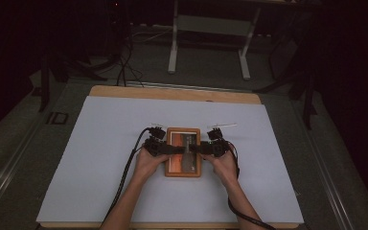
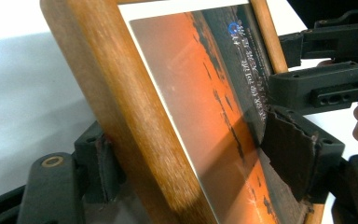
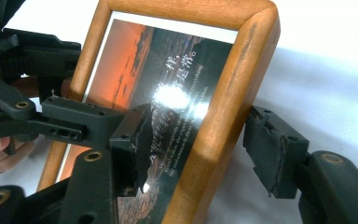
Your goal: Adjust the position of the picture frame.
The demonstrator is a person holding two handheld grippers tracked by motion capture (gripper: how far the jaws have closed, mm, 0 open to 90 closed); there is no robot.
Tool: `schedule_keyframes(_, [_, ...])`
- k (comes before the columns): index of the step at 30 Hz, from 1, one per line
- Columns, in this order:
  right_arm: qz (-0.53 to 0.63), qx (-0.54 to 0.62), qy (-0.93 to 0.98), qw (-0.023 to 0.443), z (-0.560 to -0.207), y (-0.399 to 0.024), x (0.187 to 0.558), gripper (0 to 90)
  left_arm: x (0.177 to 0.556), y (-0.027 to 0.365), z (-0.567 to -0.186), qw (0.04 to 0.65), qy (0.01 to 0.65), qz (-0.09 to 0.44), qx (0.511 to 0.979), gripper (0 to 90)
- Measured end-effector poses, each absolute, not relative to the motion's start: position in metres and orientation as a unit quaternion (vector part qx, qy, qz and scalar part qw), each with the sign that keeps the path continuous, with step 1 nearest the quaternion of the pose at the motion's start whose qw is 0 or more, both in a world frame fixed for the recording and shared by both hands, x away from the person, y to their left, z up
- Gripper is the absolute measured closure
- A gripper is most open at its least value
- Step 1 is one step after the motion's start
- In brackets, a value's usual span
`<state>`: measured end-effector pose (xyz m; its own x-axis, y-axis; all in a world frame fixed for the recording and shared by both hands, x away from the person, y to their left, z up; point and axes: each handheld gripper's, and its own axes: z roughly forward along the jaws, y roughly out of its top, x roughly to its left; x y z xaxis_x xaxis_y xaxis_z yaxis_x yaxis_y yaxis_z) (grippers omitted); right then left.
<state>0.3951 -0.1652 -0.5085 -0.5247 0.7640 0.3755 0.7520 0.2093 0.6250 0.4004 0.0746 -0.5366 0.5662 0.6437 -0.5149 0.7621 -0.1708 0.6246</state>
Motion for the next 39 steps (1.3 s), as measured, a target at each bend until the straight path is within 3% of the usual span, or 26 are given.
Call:
schedule_keyframes(6, [0.396, 0.493, 0.775, 0.004, -0.511, -0.167, 0.396, 41.0, 0.405, 0.075, -0.537, 0.443, 0.446, -0.077, 0.774, 25.2])
schedule_keyframes(13, [0.403, 0.493, 0.771, 0.007, -0.513, -0.170, 0.393, 41.9, 0.395, 0.077, -0.531, 0.437, 0.448, -0.023, 0.779, 25.8])
schedule_keyframes(20, [0.407, 0.487, 0.771, 0.042, -0.506, -0.175, 0.388, 44.7, 0.387, 0.084, -0.522, 0.438, 0.457, 0.013, 0.774, 30.0])
schedule_keyframes(39, [0.391, 0.465, 0.785, 0.120, -0.491, -0.182, 0.368, 41.2, 0.356, 0.105, -0.505, 0.456, 0.449, 0.070, 0.765, 34.4])
